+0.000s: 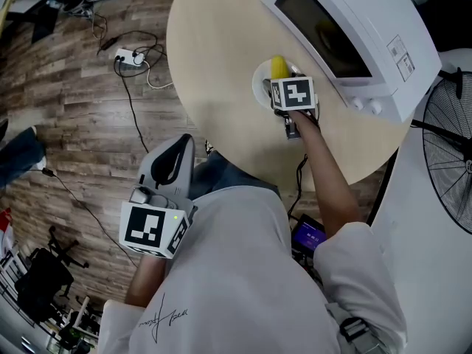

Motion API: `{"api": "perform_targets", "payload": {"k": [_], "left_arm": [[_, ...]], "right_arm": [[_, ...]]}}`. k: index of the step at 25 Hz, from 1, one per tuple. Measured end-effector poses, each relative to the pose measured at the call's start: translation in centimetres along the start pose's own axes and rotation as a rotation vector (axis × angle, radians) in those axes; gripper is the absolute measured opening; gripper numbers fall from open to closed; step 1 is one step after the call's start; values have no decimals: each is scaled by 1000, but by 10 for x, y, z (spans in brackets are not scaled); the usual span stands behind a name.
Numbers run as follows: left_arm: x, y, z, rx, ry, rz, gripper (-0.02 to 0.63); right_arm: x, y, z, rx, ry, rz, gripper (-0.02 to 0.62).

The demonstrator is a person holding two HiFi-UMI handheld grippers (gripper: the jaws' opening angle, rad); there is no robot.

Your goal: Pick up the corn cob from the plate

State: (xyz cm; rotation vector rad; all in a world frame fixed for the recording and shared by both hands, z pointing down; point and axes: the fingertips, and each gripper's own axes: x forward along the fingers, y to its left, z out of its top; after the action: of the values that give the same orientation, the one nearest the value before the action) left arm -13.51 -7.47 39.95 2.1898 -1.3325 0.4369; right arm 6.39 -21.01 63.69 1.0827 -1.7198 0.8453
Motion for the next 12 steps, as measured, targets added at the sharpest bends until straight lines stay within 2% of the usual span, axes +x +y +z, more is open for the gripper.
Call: {"api": "perform_targets", "payload": {"k": [12], "left_arm": [[-5,0,2,-3,-19,18,0]], "right_arm": [[0,-1,0,24,18,-21,324]]}}
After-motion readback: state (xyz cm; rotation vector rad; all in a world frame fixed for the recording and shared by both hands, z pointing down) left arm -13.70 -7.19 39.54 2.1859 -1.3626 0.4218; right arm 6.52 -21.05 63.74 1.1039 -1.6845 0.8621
